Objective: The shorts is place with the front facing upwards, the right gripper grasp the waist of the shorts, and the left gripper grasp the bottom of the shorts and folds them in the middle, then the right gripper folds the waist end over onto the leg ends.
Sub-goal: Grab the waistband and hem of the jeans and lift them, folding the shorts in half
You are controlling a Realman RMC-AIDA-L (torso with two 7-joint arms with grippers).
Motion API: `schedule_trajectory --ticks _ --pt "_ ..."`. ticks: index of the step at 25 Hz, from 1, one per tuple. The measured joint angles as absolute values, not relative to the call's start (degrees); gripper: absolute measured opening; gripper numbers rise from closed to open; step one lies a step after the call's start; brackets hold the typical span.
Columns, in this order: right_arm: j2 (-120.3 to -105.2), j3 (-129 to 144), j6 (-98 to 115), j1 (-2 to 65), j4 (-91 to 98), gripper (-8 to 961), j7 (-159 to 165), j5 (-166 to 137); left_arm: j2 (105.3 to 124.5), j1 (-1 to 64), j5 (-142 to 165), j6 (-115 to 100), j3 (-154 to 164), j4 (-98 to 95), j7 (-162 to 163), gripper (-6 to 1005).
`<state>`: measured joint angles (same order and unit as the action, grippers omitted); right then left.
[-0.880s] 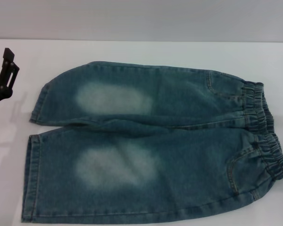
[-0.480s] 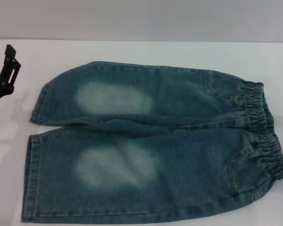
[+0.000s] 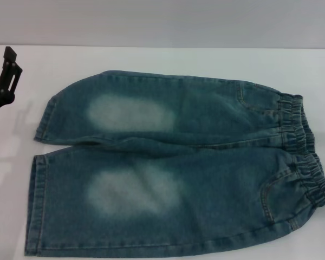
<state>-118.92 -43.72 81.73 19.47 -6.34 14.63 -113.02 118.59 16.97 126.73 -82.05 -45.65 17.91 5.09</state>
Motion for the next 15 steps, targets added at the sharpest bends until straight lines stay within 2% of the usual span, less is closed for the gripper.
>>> schedule_trajectory --ticks 10,12,15 --pt "-118.80 -43.8 81.1 19.7 -6.1 654 14.6 -113.0 118.03 17.5 126.4 -81.6 -47.2 18.0 7.9 798" --pt "-118.81 -43.8 81.1 19.6 -6.1 654 14.6 -113.0 117.19 18.0 126.8 -81.8 -46.8 17.2 12.0 798" --pt "-118.87 -43.8 81.0 19.4 -5.8 654 14.6 -113.0 114.93 19.6 129.3 -82.1 -46.5 14.4 22.1 798"
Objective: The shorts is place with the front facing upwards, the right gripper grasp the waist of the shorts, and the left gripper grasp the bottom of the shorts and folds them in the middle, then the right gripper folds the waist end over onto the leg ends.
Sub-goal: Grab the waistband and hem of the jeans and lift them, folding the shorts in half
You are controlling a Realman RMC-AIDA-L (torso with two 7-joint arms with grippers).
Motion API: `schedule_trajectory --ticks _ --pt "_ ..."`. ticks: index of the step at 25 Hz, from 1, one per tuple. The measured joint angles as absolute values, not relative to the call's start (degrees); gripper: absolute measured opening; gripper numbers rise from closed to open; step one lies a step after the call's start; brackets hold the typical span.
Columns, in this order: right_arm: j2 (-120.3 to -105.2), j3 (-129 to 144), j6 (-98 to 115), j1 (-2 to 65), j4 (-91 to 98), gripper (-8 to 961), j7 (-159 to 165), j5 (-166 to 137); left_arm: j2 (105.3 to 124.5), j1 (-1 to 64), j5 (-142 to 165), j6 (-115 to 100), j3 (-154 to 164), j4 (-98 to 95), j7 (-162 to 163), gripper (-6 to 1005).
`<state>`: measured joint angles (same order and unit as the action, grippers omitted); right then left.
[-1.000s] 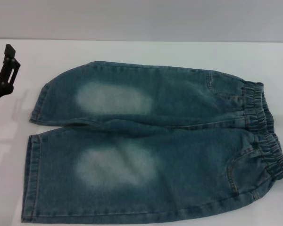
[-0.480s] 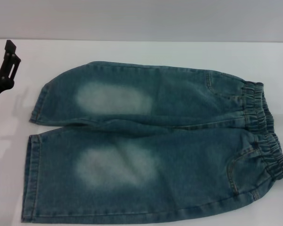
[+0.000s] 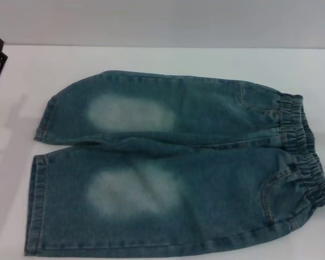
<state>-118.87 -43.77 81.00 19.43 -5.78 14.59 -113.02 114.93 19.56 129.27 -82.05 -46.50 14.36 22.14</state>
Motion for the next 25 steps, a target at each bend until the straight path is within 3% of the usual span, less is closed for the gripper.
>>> schedule_trajectory --ticks 8,15,21,25 --pt "-118.81 -45.3 78.2 19.7 -4.2 655 14.7 -113.0 109.21 24.3 142.0 -86.3 -46.5 9.9 42.5 795" --pt "-118.77 -47.7 78.1 19.2 -2.6 655 14.8 -112.4 101.42 28.8 162.3 -88.1 -46.5 9.1 65.7 788" --pt "-118.81 -50.9 78.0 18.5 -1.0 655 15.0 -112.3 97.84 32.0 165.3 -97.1 -39.8 3.0 82.3 781" --pt "-118.82 -51.3 77.5 18.4 -0.9 654 14.8 -112.3 97.20 35.0 165.3 -107.0 -33.5 -6.0 91.9 777"
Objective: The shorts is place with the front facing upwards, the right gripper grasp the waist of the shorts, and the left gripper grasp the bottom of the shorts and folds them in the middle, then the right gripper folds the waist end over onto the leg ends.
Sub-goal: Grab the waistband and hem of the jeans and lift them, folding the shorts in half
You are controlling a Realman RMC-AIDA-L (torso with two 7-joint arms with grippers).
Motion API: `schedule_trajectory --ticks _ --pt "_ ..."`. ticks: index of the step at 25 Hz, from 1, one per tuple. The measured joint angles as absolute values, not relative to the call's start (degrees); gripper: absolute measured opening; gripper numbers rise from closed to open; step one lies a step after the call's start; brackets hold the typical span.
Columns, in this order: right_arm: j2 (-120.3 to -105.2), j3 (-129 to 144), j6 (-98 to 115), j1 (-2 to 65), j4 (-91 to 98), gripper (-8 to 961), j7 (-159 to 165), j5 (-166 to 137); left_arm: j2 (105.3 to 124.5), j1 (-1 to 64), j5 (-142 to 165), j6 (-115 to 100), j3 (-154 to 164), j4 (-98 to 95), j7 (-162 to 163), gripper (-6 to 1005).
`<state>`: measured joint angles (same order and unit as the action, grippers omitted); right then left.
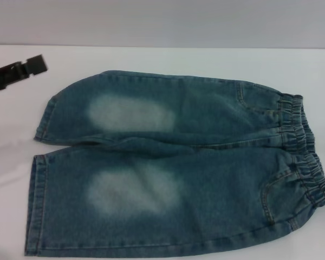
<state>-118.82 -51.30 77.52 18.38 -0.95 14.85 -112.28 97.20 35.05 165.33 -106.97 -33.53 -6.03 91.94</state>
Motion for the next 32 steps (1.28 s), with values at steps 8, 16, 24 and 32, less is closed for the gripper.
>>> schedule_trajectory --ticks 8,16,24,32 --pt "-118.75 -53.2 76.7 19.0 -0.3 654 14.7 -112.2 97.63 37.7 165.2 -109.7 -20.8 -13.8 104.9 777" --pt "-118.59 -55.8 76.7 20.0 1.4 654 14.6 -112.2 98.05 37.8 165.2 -109.7 -15.3 -17.0 111.0 777" --pt "-118.47 -56.5 75.8 20.6 2.2 653 13.6 -112.0 100.54 35.7 165.2 -108.9 -6.9 -23.4 117.6 777" --pt "-118.39 -57.3 74.5 20.9 2.2 653 9.5 -111.7 102.40 33.3 165.2 -109.6 -1.6 -25.0 120.0 777"
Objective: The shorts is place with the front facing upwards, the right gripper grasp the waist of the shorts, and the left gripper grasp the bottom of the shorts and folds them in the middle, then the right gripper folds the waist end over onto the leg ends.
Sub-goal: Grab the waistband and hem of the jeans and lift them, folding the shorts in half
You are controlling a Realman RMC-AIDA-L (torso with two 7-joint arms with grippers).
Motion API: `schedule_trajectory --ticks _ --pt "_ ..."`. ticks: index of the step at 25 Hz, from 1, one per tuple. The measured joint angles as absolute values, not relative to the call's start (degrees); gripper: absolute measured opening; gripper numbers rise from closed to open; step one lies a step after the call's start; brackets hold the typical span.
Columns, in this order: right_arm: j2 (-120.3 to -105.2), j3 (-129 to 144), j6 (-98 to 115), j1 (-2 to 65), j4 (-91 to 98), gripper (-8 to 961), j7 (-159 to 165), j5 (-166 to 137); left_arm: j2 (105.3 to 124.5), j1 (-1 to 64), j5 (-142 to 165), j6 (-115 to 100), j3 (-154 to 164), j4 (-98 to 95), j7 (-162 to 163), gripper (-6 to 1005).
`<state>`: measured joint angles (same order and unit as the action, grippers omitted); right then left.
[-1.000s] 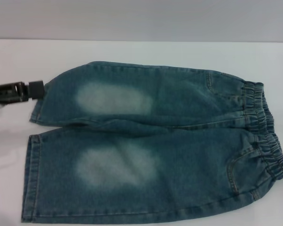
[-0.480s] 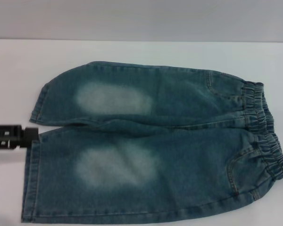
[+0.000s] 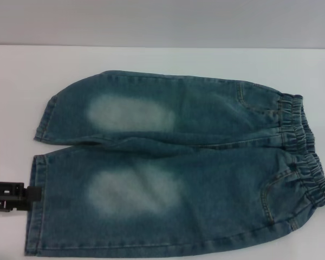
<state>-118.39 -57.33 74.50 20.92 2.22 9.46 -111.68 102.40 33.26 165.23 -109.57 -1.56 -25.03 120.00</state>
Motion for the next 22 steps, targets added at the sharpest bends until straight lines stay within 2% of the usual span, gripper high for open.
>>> schedule_trajectory --ticks 2,16,20,22 --pt "-118.39 -57.3 74.3 21.1 2.2 653 9.4 -111.7 103.07 33.1 165.2 -109.5 -0.3 -26.6 120.7 777" --pt "-118.30 -56.8 71.7 22.0 2.0 653 7.3 -111.6 103.90 31.6 165.3 -109.7 4.4 -27.3 121.7 776" --pt "-118.37 -56.7 71.7 22.0 2.0 653 7.2 -111.9 105.24 31.0 165.3 -109.2 7.6 -27.5 122.0 776" --pt "-118.43 -56.7 71.6 22.1 1.9 653 7.2 -112.0 105.24 31.0 165.3 -109.2 7.6 -27.5 122.0 776"
